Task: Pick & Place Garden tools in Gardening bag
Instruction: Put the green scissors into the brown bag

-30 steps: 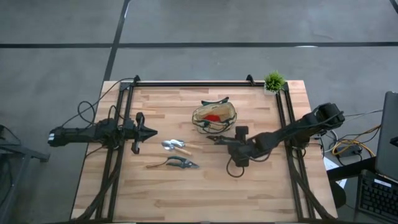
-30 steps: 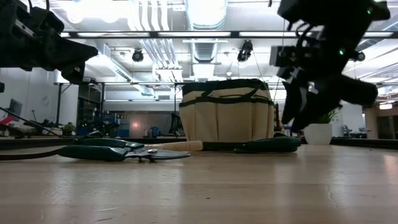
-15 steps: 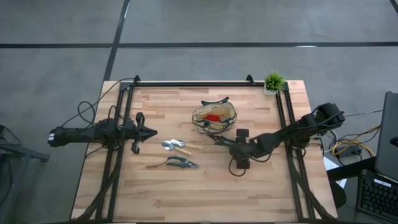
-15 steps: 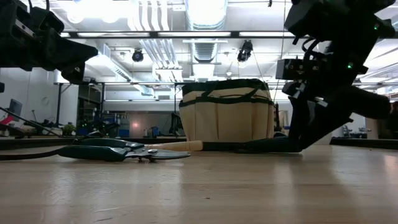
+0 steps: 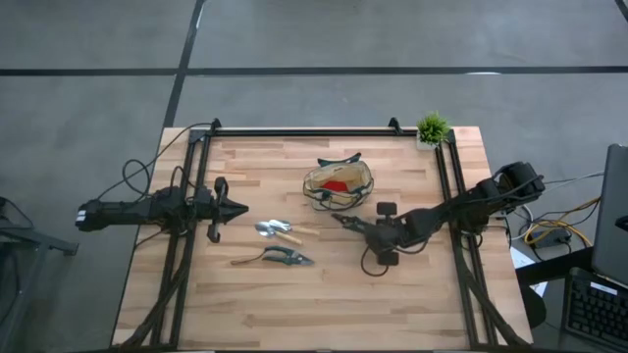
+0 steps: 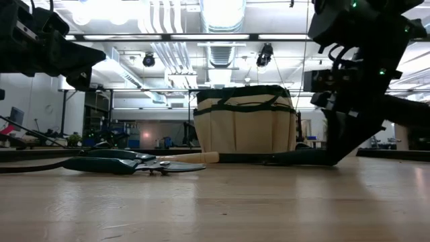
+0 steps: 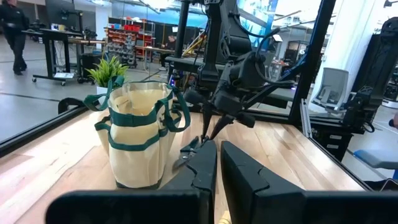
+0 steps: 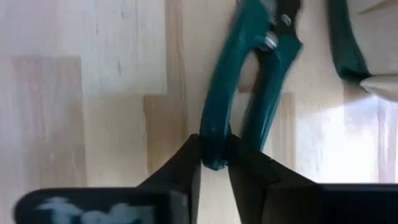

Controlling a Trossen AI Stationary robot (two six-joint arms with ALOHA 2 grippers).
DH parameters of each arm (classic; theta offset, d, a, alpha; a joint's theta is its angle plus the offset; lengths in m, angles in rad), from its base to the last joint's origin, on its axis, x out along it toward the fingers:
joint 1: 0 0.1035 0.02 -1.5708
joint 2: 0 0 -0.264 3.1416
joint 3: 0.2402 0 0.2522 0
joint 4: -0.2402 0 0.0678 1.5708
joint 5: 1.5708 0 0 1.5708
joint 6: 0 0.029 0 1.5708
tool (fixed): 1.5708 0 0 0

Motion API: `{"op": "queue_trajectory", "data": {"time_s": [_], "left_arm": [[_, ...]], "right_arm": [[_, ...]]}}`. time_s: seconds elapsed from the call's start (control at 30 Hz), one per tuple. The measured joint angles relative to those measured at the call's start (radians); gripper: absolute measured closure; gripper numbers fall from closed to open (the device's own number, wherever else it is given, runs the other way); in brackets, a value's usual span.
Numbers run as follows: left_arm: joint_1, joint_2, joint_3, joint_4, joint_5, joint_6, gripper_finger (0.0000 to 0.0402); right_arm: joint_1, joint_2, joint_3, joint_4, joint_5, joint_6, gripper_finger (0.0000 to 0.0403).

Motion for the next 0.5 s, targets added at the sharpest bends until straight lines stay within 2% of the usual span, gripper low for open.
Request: {"op": "queue_trajectory", "data": {"time_s": [0.13,0.33,0.43,0.5], "left_arm": [[0.000,0.000,0.000,0.000,0.000,0.000,0.0376],[0.000,0.000,0.000,0.000,0.000,0.000,0.0376],[0.000,0.000,0.000,0.000,0.000,0.000,0.0376],[0.000,0.000,0.000,0.000,0.000,0.000,0.0376]], "right_arm": [[0.000,-0.002,0.021,-0.098,0.002,0.013,0.0371],[0.002,-0.049,0.045,-0.154,0.005,0.031,0.0367],[0.002,-0.096,0.064,-0.153,-0.048,0.031,0.0367],[0.002,-0.133,0.077,-0.150,-0.124,0.034,0.0368]]}}
